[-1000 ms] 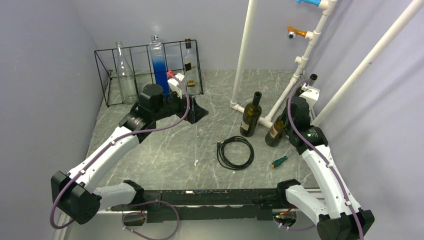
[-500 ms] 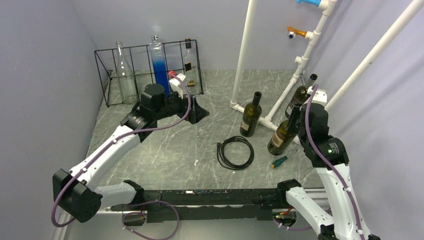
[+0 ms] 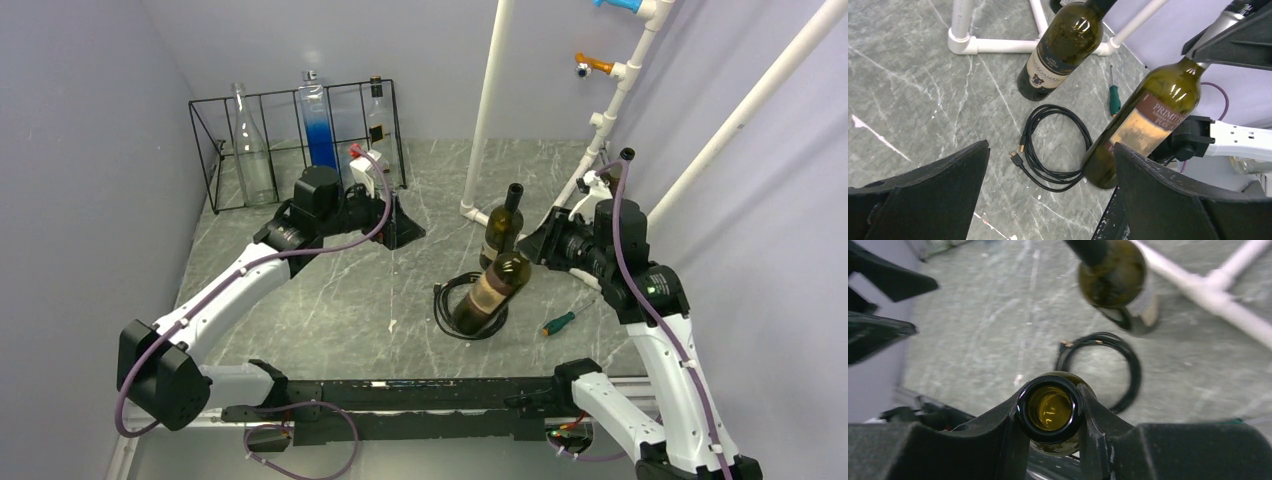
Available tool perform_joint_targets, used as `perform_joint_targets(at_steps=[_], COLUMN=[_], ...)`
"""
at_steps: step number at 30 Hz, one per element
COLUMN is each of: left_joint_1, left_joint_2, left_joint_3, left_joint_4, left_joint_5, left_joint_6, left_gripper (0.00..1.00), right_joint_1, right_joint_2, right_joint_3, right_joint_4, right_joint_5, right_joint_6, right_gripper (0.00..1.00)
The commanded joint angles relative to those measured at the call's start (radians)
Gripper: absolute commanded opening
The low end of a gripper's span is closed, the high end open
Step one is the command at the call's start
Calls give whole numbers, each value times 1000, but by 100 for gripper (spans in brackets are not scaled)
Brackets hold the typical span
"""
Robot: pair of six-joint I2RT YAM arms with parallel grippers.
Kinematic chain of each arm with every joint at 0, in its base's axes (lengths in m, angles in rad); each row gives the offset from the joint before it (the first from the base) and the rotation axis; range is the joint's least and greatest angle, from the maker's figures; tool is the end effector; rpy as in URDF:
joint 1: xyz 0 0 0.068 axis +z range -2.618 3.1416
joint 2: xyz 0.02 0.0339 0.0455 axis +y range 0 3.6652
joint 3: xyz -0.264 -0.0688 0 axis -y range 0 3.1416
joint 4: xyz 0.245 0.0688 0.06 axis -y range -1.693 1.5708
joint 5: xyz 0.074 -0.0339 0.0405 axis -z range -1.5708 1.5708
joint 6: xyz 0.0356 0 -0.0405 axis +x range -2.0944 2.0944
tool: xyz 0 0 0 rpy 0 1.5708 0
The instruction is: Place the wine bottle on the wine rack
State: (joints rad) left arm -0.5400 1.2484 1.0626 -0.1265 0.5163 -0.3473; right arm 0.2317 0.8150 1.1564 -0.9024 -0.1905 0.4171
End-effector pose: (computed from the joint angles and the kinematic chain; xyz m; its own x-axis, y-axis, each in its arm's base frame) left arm 0.2381 -0.1632 0.3454 -0.5371 -0.0231 -0.8432 0.7096 0.5280 -0.4665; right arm 0.1366 0.0392 0.3862 -0.6280 0.2605 -0.7333 -0.1390 0.8896 0.4351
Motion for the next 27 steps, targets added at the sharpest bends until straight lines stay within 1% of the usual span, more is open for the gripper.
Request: perform_joint_targets(at_steps=[1, 3, 5, 9, 11, 16, 23, 27], left_joint_1=[0, -6, -26, -84, -117, -211, -323, -371], left_joint_2=[0, 9, 25, 44, 48, 55, 67, 97], left_joint_3=[27, 28, 43, 72, 87, 137, 172, 191], left_joint_4=[98, 119, 119, 71, 29, -100, -193, -227], left_joint_5=[114, 172, 215, 212, 175, -9, -176, -222], left_joint_6=[-32, -39, -24, 30, 66, 173, 266, 294], left_gripper=[99, 100, 99, 100, 99, 99, 100, 100], right_joint_1=[0, 0, 0, 0, 0, 1, 1, 1], right_joint_2=[-19, -6, 9, 19, 5, -36, -49, -58], right_joint_3=[-85, -140, -168, -182, -200, -260, -274, -284], right_joint_4=[338, 430, 481, 530, 563, 634, 613, 612], right_joint_5=[-255, -320, -341, -346, -336, -310, -305, -308], right_joint_6=[254, 352, 415, 506, 545, 632, 640, 646], right_gripper=[0, 0, 0, 0, 0, 0, 0, 0])
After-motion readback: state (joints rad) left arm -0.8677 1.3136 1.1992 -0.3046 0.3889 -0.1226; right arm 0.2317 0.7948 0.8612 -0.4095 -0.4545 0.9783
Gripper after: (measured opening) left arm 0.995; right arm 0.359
